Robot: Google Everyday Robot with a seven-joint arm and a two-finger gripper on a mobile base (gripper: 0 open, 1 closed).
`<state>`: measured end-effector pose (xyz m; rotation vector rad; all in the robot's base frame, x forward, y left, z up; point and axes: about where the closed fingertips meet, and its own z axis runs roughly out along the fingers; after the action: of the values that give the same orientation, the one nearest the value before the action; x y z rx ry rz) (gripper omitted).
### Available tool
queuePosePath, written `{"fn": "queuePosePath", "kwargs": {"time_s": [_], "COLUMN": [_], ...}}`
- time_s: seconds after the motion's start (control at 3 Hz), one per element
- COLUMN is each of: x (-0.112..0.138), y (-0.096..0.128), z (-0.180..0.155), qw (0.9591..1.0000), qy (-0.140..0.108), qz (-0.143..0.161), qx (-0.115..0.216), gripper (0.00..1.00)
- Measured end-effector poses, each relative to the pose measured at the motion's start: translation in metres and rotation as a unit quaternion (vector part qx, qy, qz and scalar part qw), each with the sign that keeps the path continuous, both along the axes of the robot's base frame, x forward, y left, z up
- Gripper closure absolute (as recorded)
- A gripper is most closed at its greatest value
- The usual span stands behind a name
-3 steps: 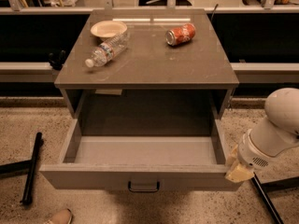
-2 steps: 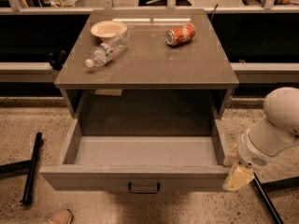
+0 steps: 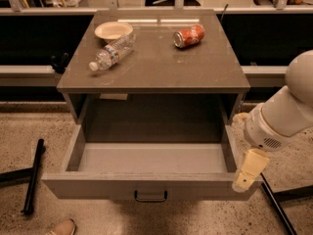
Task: Close top drawer
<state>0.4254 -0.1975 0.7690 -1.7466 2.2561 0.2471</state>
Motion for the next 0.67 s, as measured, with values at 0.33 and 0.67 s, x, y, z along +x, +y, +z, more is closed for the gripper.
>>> {"fn": "queuePosePath", "kwargs": {"time_s": [0.33, 0.67], "x": [-0.018, -0.047], "y": [0.016, 0.019], "z": [0.031, 0.049], "qw": [0.9999, 0.9997], "qy": [-0.009, -0.005], "qz": [0.000, -0.019], "qx": [0.005, 0.014], "gripper": [0.18, 0.42]}}
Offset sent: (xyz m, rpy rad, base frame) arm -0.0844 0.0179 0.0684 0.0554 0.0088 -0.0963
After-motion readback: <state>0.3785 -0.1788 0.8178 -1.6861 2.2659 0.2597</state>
